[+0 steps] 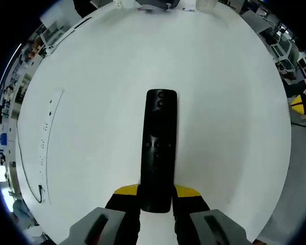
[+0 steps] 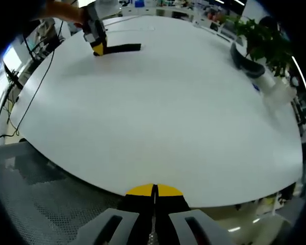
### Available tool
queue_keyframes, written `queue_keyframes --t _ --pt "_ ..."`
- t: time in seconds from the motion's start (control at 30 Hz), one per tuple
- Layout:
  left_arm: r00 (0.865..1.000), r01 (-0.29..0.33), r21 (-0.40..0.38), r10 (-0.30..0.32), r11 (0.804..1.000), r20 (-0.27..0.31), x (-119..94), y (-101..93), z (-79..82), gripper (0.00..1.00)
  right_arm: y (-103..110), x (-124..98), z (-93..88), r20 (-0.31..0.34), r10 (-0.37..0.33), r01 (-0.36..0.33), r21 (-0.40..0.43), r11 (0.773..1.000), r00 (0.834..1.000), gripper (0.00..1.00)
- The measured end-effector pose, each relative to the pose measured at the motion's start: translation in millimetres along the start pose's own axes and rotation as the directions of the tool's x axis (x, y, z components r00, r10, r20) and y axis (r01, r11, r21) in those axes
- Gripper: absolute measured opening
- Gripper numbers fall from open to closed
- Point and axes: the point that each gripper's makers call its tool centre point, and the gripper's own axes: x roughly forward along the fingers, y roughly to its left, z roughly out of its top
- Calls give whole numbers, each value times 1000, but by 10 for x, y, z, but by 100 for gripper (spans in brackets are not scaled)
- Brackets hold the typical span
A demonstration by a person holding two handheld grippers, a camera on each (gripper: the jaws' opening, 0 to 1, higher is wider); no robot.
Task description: Press the specified remote control buttons in sequence, fully releasing each button before pressing the next.
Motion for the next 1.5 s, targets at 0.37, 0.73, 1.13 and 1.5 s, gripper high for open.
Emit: queue_keyframes --t 0.37,0.73,1.13,1.5 --pt "1000 4 27 -3 1000 -27 4 -188 -60 23 4 -22 36 25 3 -3 -2 1000 1000 0" --pt "1000 9 64 -7 998 -31 2 -381 -121 23 -14 -57 99 69 -3 3 -5 1000 998 0" --pt "999 5 82 0 997 -50 -8 -608 -171 23 -34 -70 127 90 -17 18 -15 1000 996 0" --pt "999 5 83 -1 997 -40 -33 -810 -212 23 -3 -95 168 119 -11 18 -58 998 993 0"
